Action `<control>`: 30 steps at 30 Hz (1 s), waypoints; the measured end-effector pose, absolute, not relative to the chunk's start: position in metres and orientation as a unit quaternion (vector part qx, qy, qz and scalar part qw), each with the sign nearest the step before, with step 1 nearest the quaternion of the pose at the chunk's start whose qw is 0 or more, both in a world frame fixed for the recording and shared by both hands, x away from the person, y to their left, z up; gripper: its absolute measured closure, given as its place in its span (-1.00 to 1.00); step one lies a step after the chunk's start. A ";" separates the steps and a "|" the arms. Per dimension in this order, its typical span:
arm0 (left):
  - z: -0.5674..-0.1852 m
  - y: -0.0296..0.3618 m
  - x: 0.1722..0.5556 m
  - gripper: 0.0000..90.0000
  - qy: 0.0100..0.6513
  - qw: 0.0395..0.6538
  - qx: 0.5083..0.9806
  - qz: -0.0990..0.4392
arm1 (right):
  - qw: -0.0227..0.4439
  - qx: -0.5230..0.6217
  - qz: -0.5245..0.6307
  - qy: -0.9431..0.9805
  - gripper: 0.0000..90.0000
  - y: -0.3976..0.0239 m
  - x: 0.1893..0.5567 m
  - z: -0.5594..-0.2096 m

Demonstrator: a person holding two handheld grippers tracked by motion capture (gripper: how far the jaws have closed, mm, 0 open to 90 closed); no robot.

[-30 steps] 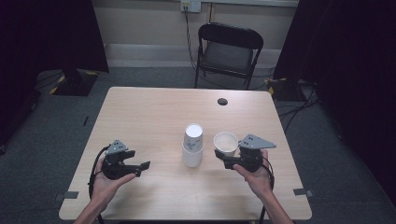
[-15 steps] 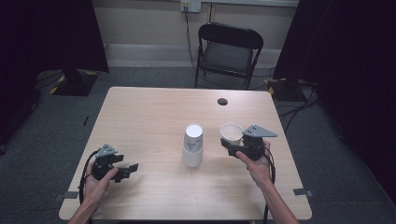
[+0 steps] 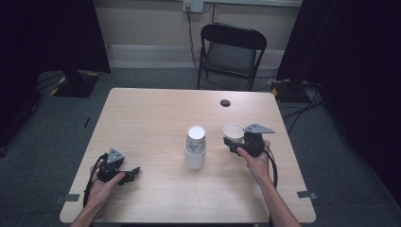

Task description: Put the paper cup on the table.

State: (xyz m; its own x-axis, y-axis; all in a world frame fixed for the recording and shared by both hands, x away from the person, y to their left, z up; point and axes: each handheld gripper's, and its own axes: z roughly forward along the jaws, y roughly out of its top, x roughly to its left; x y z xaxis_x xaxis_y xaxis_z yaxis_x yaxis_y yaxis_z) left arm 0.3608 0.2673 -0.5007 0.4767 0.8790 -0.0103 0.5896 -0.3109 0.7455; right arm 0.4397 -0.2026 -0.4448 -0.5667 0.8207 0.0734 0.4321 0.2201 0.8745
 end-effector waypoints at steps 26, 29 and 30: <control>-0.501 0.267 0.365 -0.75 0.471 0.346 0.785 0.203 | 0.202 0.430 0.427 0.769 -0.37 -0.202 0.452 -0.481; -0.501 0.267 0.365 -0.76 0.473 0.344 0.785 0.204 | 0.199 0.432 0.425 0.770 -0.37 -0.203 0.451 -0.481; -0.501 0.267 0.365 -0.76 0.473 0.345 0.785 0.204 | 0.199 0.433 0.423 0.771 -0.37 -0.203 0.450 -0.480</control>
